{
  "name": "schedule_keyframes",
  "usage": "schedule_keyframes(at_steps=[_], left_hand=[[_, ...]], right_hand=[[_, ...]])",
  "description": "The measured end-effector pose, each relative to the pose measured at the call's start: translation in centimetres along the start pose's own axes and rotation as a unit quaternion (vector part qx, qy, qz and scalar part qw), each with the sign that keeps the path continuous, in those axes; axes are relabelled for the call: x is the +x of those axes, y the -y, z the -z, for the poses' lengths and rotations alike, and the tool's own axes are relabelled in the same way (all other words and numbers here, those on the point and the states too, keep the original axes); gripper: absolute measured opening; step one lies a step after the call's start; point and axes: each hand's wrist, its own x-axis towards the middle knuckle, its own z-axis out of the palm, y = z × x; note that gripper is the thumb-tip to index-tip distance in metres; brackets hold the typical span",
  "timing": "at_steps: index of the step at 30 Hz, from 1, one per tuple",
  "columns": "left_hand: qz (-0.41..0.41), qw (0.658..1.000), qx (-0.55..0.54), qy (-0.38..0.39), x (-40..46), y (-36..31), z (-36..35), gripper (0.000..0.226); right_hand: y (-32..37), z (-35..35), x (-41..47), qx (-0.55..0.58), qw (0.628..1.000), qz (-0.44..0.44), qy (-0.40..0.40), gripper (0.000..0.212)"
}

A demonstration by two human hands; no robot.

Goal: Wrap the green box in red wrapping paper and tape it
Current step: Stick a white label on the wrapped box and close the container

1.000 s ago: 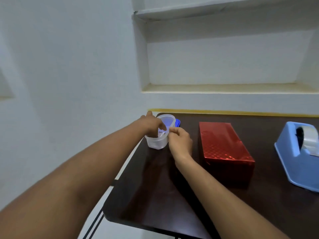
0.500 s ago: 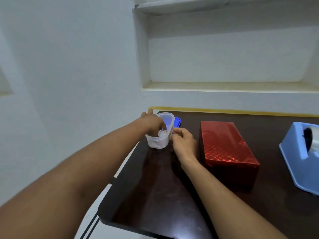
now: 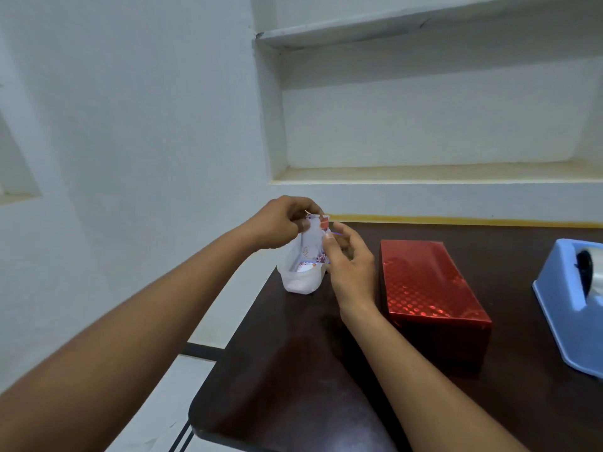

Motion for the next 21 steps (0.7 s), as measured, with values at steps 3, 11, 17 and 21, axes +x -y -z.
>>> schedule_keyframes(at_steps=[3,11,17,21], left_hand=[[-0.013,0.998,-0.037,-0.054,-2.1,-0.8,-0.5,0.018],[0.148,0.857,-0.46,-0.177,-5.9,-1.5,-5.0,0.027],[0.123,0.782,-0.58,-0.195,-6.2,-1.1,-8.1,0.029],[0.091,0.762,-0.617,-0.174,-6.5,-0.8,-8.5,0.028]], right_hand=[[0.0,0.0,-0.2,-0.003,0.999,0.036,0.014,0.021],[1.1,0.8,-1.3,-0.075,0.993,0.095,0.009,0.03],[1.5,0.8,-1.7,-0.071,0.991,0.113,0.032,0.021],[1.6,1.0,-1.2,-0.043,0.994,0.07,0.065,0.027]])
